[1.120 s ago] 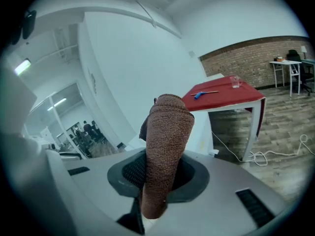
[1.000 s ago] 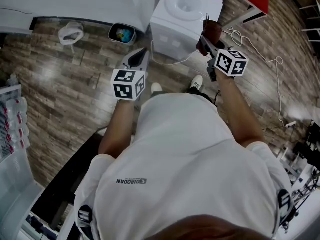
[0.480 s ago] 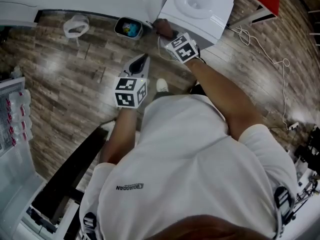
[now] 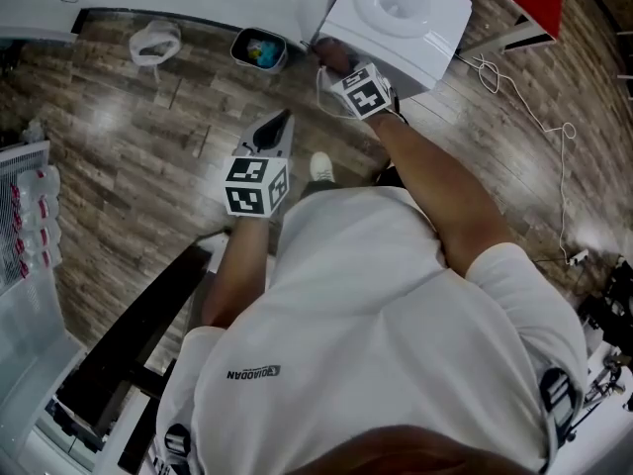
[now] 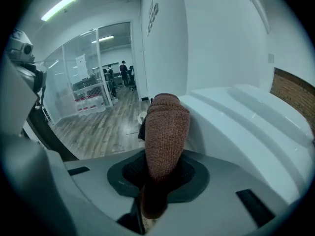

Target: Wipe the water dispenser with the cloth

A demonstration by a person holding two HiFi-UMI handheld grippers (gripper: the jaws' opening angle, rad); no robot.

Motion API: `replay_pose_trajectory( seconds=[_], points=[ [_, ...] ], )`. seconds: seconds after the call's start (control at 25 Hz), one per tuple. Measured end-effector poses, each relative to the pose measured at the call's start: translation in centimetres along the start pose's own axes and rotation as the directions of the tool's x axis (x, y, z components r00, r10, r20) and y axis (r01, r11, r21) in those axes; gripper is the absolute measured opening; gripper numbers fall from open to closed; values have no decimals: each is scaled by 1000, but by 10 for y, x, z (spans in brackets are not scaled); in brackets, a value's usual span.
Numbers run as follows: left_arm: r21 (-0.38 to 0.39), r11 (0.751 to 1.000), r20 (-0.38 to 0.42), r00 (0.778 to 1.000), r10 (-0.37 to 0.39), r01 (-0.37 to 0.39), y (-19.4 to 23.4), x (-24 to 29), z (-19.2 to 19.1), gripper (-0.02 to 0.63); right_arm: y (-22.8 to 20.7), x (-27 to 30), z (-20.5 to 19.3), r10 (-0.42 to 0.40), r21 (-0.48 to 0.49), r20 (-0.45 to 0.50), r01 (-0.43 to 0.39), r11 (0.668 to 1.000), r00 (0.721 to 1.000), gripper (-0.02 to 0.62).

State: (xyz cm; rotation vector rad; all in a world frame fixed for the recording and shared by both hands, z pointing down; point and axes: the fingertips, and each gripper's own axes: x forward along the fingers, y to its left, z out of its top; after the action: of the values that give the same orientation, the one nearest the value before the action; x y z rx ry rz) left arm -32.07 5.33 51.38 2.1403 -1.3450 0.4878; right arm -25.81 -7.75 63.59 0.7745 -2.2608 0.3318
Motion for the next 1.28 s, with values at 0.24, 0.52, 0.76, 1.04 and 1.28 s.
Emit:
replay_pose_trajectory(
  seconds=[0.24, 0.52, 0.76, 1.04, 1.28],
  points=[
    [15, 1000, -9, 1000, -24, 25, -7, 10, 2, 1, -11, -15, -18, -17, 10, -12, 17, 1000, 1000, 74],
    [24, 999, -13, 999, -42, 43, -14, 17, 7, 1, -21, -27, -33, -31, -5, -28, 31, 1000, 999, 74],
    [22, 998, -22, 999, -50, 50, -16, 23, 5, 2, -30, -43, -60, -43, 18, -44, 44, 999, 998, 75],
    [19, 998, -19, 998, -58, 58, -17, 28, 8, 1, -48, -79, -104, -79, 53, -78, 83, 995, 994, 74],
    [33, 997, -26, 997, -66, 67, -16, 37, 10, 2, -62, -112, -141, -129, 87, -98, 138, 987, 987, 74]
  ],
)
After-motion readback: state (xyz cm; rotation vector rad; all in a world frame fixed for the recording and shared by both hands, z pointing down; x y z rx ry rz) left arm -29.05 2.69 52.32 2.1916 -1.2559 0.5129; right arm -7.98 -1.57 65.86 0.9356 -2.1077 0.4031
